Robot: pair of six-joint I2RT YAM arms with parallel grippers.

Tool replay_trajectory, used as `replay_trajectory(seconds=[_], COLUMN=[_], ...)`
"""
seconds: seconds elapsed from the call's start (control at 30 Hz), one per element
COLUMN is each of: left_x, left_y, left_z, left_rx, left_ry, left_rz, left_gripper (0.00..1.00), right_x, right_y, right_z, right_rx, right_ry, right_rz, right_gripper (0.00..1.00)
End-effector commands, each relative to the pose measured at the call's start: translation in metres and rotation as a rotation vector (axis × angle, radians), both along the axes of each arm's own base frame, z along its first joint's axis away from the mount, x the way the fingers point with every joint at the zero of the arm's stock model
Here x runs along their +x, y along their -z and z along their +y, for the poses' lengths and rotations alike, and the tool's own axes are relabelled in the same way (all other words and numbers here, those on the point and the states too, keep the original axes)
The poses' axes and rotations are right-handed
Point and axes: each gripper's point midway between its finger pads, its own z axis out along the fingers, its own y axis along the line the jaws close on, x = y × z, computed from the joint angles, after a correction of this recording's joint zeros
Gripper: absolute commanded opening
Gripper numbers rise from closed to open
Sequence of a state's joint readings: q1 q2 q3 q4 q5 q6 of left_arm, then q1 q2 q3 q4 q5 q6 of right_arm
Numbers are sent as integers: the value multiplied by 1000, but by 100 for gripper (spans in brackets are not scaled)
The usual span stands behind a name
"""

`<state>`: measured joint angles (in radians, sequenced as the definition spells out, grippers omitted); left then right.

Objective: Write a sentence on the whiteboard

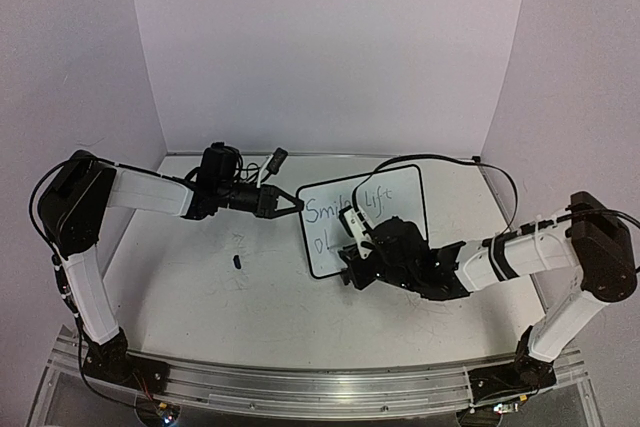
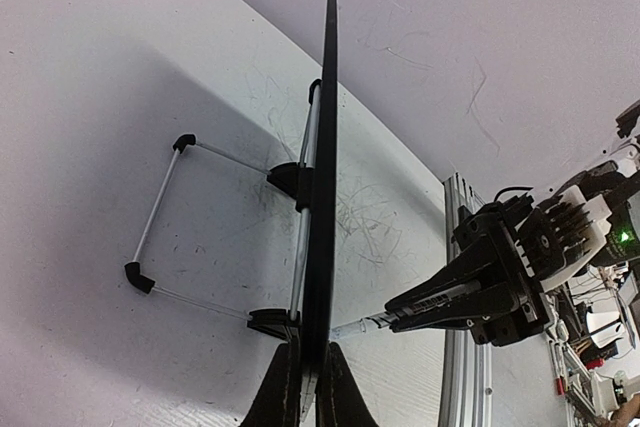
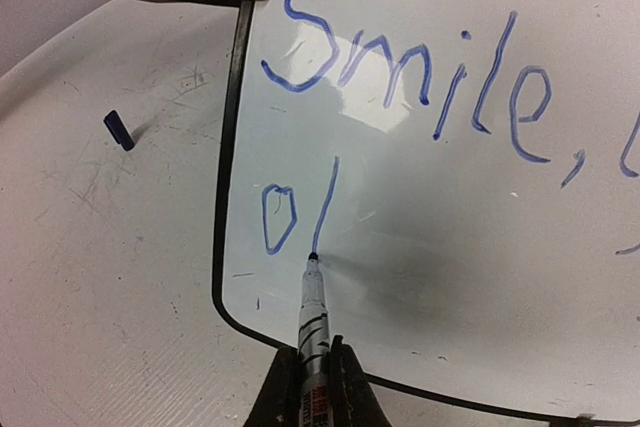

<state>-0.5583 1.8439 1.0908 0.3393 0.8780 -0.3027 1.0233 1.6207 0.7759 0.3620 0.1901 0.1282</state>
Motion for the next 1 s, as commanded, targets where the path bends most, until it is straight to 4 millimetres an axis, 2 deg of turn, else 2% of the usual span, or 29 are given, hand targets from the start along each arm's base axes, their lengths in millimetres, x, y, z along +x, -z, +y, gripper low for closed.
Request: replay_trajectory(seconds=[0.0, 0.23, 0.3, 0.37, 0.47, 0.53, 0.63, 0.73, 0.97], left_x=[-5, -5, -5, -4, -5, -4, -5, -6, -5], left_y=[-28, -28, -28, -28, -29, -29, -30, -31, -31], left_z=[0, 0, 0, 0, 0, 0, 0, 1, 0], left_rx=[-39, -39, -39, -38, -40, -41, -41, -40, -41], left_ry=[23, 23, 22, 20, 23, 23, 21, 20, 22], left_rz=[-45, -46, -46, -48, -48, -48, -50, -53, -53], left_gripper=[0, 0, 0, 0, 0, 0, 0, 0, 0], right_x=[0, 3, 4, 2, -3, -2, 3, 8, 13], right_y=[3, 0, -10, -29, -49, -41, -40, -47, -44], right_z=[-8, -10, -13, -15, -6, 6, 17, 21, 24], right_rx=[-15, -23, -10, 36, 103, 94, 106, 122, 107], right_ry=[31, 47, 65, 57, 2, -27, -28, -25, -12], right_rz=[6, -6, -25, -54, -74, -54, -51, -70, -76], right_gripper=[0, 0, 0, 0, 0, 0, 0, 0, 0])
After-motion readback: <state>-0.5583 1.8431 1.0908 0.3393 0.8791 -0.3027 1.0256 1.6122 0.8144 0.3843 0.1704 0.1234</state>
